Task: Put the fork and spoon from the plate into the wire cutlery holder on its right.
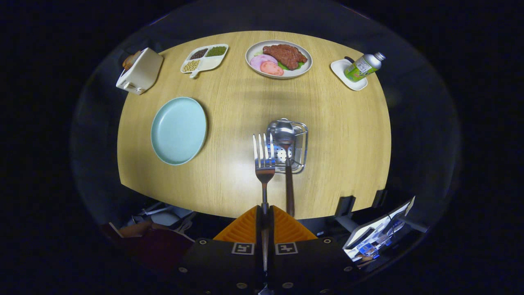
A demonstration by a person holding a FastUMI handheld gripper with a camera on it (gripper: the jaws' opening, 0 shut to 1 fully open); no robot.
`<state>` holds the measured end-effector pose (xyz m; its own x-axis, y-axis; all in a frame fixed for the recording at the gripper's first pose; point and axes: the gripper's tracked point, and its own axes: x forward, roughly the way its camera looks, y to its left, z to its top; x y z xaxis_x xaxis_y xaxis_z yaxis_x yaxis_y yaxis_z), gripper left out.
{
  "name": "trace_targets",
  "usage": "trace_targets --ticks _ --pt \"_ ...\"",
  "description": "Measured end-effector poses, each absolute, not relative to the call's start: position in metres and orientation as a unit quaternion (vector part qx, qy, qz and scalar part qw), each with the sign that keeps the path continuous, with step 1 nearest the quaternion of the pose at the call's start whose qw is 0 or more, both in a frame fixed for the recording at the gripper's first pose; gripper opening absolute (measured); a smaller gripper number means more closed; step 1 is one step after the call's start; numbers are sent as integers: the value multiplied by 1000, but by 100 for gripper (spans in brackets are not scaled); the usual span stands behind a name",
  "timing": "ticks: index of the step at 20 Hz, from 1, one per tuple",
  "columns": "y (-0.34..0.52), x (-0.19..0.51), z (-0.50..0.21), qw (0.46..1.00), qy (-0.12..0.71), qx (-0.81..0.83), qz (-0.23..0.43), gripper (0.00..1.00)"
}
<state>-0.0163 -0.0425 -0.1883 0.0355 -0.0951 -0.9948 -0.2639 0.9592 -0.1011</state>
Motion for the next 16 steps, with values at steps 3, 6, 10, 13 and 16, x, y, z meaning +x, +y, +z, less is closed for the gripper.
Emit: trace_targets --ticks 3,6,10,13,16 --pt "-56 -7 -194 671 723 -147 74 4" --pt "-62 7 -211 638 748 -163 86 4" --pt "-65 22 -224 610 767 -176 92 4" --pt "-63 28 -231 604 770 -180 100 4" --pt "-64 35 -236 606 768 -184 96 4"
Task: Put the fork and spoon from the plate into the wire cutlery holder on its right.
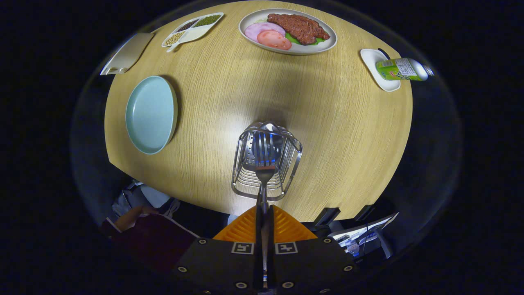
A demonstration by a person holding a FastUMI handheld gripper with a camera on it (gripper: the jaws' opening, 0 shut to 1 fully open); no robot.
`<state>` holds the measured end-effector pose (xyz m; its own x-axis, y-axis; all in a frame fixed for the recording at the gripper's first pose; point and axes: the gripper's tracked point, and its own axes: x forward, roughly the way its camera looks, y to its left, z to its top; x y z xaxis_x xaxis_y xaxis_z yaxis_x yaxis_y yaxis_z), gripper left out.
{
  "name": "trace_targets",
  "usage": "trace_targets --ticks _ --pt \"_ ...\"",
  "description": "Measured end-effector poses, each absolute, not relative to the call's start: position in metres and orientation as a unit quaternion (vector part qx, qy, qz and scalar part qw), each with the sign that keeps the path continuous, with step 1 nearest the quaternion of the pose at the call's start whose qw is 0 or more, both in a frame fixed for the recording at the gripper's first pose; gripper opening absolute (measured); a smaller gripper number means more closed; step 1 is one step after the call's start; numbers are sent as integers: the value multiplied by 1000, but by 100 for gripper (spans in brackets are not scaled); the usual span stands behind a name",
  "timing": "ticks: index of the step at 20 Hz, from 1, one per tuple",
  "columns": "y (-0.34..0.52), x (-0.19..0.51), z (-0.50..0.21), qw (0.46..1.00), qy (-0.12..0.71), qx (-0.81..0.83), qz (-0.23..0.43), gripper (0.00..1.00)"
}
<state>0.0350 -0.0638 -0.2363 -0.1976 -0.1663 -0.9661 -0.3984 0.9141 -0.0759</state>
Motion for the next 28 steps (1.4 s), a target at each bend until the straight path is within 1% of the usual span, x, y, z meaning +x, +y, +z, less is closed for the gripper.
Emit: trace_targets --ticks 3,4,5,8,9,13,17,23,28 --pt "-67 30 -239 602 770 -188 95 12" --pt "-66 35 -237 609 764 -189 95 23" --pt "-66 37 -238 617 759 -186 91 36" --pt "-66 46 -234 644 742 -165 80 98" --pt "-65 49 -233 654 736 -158 79 100" --pt "-66 56 -220 694 705 -126 75 100" --pt "-70 68 -199 762 636 -96 72 100" --pt "-72 72 -131 885 459 -29 68 100" --pt "-89 54 -49 960 273 38 46 99"
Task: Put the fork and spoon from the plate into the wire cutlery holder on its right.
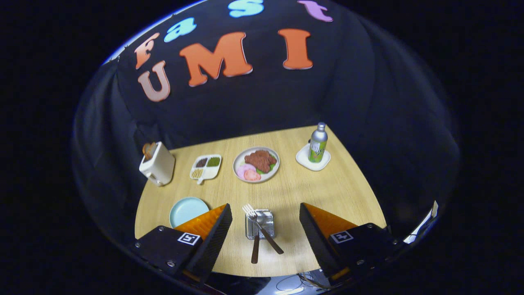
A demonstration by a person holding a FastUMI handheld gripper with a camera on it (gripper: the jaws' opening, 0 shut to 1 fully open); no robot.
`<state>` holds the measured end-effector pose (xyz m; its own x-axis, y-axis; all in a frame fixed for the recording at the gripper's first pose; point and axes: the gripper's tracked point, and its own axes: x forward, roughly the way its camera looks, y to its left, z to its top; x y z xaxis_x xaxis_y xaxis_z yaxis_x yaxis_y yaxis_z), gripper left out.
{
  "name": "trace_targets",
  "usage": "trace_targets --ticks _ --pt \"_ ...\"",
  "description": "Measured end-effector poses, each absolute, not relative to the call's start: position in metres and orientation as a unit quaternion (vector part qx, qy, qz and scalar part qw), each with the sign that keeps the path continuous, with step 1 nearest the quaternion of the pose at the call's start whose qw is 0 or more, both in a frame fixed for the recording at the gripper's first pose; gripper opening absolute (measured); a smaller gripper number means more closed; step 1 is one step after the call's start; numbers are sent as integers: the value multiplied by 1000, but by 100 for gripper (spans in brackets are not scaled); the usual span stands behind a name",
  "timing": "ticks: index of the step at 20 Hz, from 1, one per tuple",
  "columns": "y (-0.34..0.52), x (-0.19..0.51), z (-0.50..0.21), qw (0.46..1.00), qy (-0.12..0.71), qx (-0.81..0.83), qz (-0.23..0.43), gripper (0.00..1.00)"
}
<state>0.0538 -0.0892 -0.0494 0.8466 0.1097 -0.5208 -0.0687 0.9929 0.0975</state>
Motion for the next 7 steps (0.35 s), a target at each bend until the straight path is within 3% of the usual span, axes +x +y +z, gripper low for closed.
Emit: trace_targets --ticks 7 --pt "-117 -14 53 995 63 73 9 98"
